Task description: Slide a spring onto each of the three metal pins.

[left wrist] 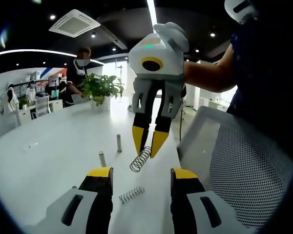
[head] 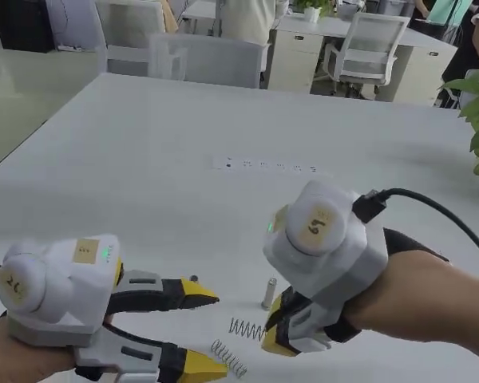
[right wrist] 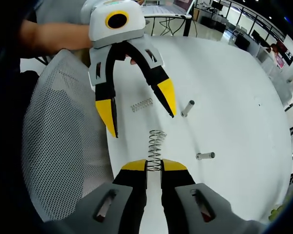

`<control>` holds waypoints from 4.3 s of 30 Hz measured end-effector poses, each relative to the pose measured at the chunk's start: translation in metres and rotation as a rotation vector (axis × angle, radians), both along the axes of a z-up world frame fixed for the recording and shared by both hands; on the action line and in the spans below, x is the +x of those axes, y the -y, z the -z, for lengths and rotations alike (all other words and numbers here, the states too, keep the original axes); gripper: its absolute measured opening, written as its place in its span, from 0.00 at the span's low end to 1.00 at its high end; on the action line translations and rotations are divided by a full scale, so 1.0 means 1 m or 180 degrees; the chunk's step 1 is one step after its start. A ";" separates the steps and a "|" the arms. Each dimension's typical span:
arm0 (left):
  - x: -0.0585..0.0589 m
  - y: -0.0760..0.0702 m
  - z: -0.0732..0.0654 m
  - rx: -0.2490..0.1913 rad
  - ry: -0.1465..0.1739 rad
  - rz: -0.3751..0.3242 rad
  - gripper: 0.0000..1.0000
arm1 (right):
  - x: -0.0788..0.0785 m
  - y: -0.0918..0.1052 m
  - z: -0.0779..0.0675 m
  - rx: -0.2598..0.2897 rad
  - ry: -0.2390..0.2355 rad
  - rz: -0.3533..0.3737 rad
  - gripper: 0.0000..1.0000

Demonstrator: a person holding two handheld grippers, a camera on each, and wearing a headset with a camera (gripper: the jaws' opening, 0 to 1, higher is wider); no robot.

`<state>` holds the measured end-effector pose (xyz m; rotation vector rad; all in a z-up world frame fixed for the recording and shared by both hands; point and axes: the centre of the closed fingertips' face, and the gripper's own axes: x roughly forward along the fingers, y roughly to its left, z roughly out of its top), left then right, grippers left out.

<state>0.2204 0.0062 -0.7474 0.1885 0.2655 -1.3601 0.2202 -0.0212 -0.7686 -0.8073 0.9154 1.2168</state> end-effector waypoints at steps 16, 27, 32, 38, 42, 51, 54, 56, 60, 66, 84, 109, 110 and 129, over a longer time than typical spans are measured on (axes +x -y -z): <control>-0.002 0.008 -0.005 -0.0010 0.0067 0.0182 0.25 | -0.007 -0.011 -0.007 0.0058 0.0025 -0.0212 0.07; -0.006 0.012 -0.004 -0.0005 0.0097 0.0271 0.13 | -0.010 -0.016 -0.011 0.0095 0.0053 -0.0326 0.07; -0.007 0.014 -0.004 0.0012 0.0135 0.0293 0.07 | -0.010 -0.017 -0.009 0.0088 0.0066 -0.0379 0.07; -0.007 0.014 -0.004 0.0027 0.0169 0.0350 0.04 | -0.010 -0.016 -0.010 0.0084 0.0072 -0.0410 0.07; -0.010 0.015 -0.005 0.0027 0.0196 0.0410 0.03 | -0.011 -0.014 -0.011 0.0111 0.0069 -0.0457 0.08; -0.012 0.015 -0.005 0.0056 0.0234 0.0453 0.02 | -0.013 -0.014 -0.009 0.0150 0.0008 -0.0482 0.08; -0.013 0.014 -0.006 0.0049 0.0233 0.0452 0.02 | -0.014 -0.015 -0.009 0.0155 0.0010 -0.0508 0.08; -0.013 0.015 -0.009 0.0017 0.0227 0.0459 0.02 | -0.014 -0.015 -0.008 0.0165 -0.0003 -0.0528 0.08; -0.011 0.015 -0.018 -0.0091 0.0220 0.0428 0.02 | -0.012 -0.015 -0.006 0.0168 -0.0012 -0.0513 0.09; -0.011 0.016 -0.019 -0.0122 0.0200 0.0421 0.02 | -0.012 -0.015 -0.005 0.0193 -0.0013 -0.0503 0.09; -0.014 0.020 -0.018 -0.0166 0.0177 0.0446 0.03 | -0.016 -0.014 -0.026 0.0274 -0.0121 -0.0325 0.08; -0.015 0.026 -0.030 -0.0288 0.0223 0.0483 0.03 | -0.018 -0.029 -0.058 -0.0043 -0.0083 -0.0441 0.07; -0.016 0.026 -0.030 -0.0289 0.0222 0.0487 0.03 | -0.018 -0.030 -0.058 -0.0055 -0.0085 -0.0446 0.07; -0.011 0.031 -0.024 -0.0196 0.0234 0.0566 0.03 | -0.016 -0.031 -0.057 -0.0164 -0.0058 -0.0484 0.06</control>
